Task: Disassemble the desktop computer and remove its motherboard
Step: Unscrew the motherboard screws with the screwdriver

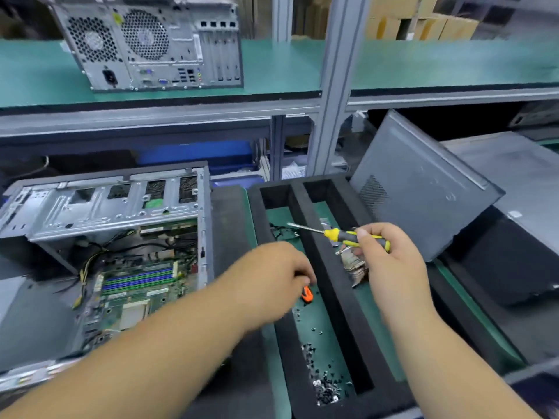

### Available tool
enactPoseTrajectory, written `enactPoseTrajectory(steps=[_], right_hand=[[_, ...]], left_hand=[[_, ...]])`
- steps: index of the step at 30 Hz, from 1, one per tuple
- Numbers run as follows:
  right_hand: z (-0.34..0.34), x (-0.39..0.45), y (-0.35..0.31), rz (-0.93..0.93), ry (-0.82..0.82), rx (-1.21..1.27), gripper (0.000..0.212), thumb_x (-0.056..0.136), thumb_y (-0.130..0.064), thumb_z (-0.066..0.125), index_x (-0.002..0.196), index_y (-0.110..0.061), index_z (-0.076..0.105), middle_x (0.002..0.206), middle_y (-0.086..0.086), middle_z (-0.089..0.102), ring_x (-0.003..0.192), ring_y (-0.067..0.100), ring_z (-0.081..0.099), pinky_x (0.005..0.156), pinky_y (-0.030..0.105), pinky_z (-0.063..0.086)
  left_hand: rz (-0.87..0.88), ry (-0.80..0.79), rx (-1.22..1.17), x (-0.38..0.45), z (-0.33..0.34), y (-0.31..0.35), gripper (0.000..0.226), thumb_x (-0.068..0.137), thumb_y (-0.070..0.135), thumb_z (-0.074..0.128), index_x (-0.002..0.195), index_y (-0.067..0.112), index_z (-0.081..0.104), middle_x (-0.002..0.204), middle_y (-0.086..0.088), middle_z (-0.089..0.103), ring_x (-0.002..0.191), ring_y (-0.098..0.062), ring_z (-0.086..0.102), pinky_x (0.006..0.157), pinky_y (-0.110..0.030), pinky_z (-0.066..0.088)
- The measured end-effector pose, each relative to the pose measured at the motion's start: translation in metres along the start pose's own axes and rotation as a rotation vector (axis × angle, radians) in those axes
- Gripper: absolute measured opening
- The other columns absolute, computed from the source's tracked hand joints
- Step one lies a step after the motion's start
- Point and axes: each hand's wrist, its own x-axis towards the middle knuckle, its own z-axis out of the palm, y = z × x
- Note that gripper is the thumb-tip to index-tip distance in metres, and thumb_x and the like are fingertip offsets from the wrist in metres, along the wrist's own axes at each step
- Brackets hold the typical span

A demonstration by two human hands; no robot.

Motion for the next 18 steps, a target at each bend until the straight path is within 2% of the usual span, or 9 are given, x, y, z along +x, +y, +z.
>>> enactPoseTrajectory(steps=[4, 7, 10, 12, 14, 16, 18], right_hand=[[-0.022, 0.006, 0.023, 0.078, -0.003, 0.029, 0.012, 0.089, -0.040, 0.056, 0.087, -0.034, 0.066, 0.077, -0.017, 0.072, 0.064, -0.004, 0.061, 0.060, 0.030, 0.040], [-0.028, 0.012, 0.034, 0.080, -0.056, 0.019, 0.025, 0.079, -0.052, 0.051, 0.092, -0.040, 0.069, 0.078, -0.014, 0.072, 0.064, 0.001, 0.059, 0.062, 0.032, 0.043], [-0.026, 0.018, 0.038, 0.106, -0.131, 0.079, 0.032, 0.073, -0.055, 0.052, 0.091, -0.040, 0.073, 0.080, -0.012, 0.073, 0.067, -0.005, 0.058, 0.072, 0.035, 0.048], [-0.020, 0.022, 0.040, 0.145, -0.193, 0.124, 0.030, 0.074, -0.051, 0.055, 0.092, -0.038, 0.075, 0.084, -0.009, 0.075, 0.080, 0.006, 0.064, 0.080, 0.039, 0.049], [-0.010, 0.024, 0.039, 0.159, -0.251, 0.158, 0.020, 0.083, -0.038, 0.059, 0.091, -0.034, 0.076, 0.084, -0.003, 0.075, 0.080, 0.015, 0.062, 0.077, 0.036, 0.046], [0.002, 0.028, 0.037, 0.169, -0.305, 0.192, 0.021, 0.091, -0.021, 0.058, 0.088, -0.027, 0.078, 0.083, 0.002, 0.075, 0.070, 0.007, 0.059, 0.069, 0.031, 0.041], [0.017, 0.030, 0.034, 0.186, -0.367, 0.211, 0.022, 0.093, -0.014, 0.056, 0.090, -0.018, 0.077, 0.083, 0.003, 0.075, 0.060, 0.001, 0.059, 0.065, 0.030, 0.037]], left_hand=[[-0.080, -0.048, 0.052, 0.019, 0.046, 0.027, 0.022, 0.092, 0.026, 0.053, 0.108, 0.028, 0.069, 0.103, 0.005, 0.063, 0.099, -0.018, 0.060, 0.085, -0.033, 0.050], [-0.160, -0.032, 0.009, 0.025, 0.061, 0.028, 0.037, 0.090, 0.032, 0.059, 0.126, 0.029, 0.056, 0.114, 0.004, 0.058, 0.107, -0.021, 0.057, 0.091, -0.039, 0.049], [-0.155, -0.013, 0.009, 0.021, 0.061, 0.027, 0.043, 0.087, 0.036, 0.063, 0.128, 0.027, 0.053, 0.115, 0.001, 0.054, 0.107, -0.025, 0.056, 0.091, -0.041, 0.049], [-0.142, 0.020, 0.028, 0.016, 0.056, 0.026, 0.038, 0.089, 0.035, 0.061, 0.126, 0.027, 0.056, 0.115, 0.000, 0.054, 0.107, -0.027, 0.056, 0.090, -0.040, 0.048], [-0.129, 0.071, 0.058, 0.010, 0.048, 0.023, 0.036, 0.090, 0.034, 0.059, 0.126, 0.027, 0.057, 0.119, 0.000, 0.055, 0.110, -0.026, 0.055, 0.093, -0.040, 0.047], [-0.115, 0.139, 0.084, 0.002, 0.037, 0.020, 0.035, 0.091, 0.033, 0.057, 0.126, 0.029, 0.058, 0.119, 0.002, 0.056, 0.111, -0.024, 0.054, 0.095, -0.039, 0.045], [-0.106, 0.211, 0.092, -0.008, 0.023, 0.016, 0.033, 0.092, 0.032, 0.056, 0.125, 0.028, 0.059, 0.115, 0.002, 0.057, 0.109, -0.022, 0.054, 0.094, -0.036, 0.044]])
